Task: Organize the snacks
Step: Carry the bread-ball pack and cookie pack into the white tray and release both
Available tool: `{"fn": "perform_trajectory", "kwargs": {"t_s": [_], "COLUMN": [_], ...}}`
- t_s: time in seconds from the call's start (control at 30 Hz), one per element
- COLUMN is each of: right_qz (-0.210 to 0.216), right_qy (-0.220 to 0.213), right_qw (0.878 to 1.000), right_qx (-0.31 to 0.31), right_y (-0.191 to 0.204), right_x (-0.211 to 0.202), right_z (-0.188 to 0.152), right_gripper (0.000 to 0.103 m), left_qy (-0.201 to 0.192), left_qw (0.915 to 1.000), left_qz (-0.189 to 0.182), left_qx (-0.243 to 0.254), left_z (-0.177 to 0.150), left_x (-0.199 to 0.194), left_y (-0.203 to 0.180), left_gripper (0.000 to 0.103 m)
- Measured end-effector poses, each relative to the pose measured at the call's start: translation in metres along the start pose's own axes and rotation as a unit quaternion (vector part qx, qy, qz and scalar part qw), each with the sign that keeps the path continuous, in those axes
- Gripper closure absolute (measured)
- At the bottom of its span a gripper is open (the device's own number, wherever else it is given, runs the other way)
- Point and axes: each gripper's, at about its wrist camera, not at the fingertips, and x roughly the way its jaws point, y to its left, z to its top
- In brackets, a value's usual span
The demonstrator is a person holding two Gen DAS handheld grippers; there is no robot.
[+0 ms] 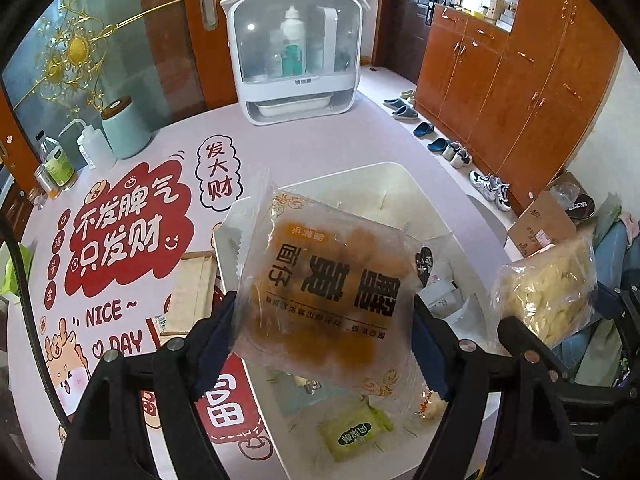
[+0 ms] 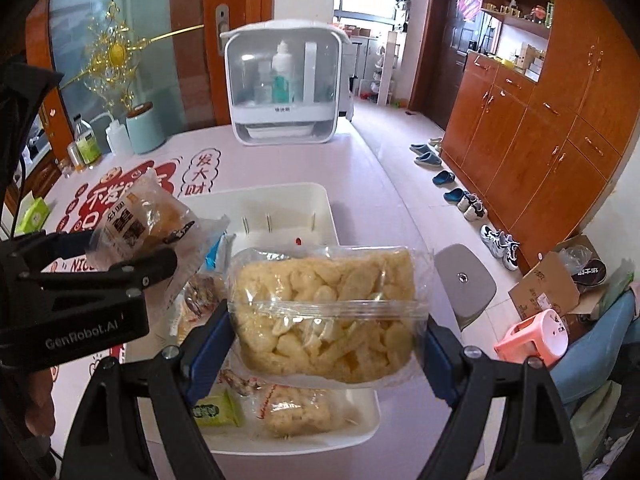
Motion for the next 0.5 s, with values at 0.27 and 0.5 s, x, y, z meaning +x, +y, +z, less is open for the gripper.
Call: {"fn": "perform_trajectory", "kwargs": {"t_s": [0.27,0.5], "right_qz": [0.035,0.059], "right_qy": [0.031,0.048], "right_qw": [0.999,0.997], "right_qx": [-0.004,-0.009], "right_y": [0.0,0.005], "right_x": [0.018,0.027], "right_z": [-0.002,-0.009], "right_gripper": [0.016,0.003], "left_qy": [0.02,0.016], "left_qw": [0.9997,0.9994], "left_qz": [0.004,-0.013], "left_qx": [-0.013,-0.028], "left_z": [0.0,-0.002], "left_x": [0.013,0.012], "left_y": [0.007,0.018], "left_gripper": [0.012,0.0]}}
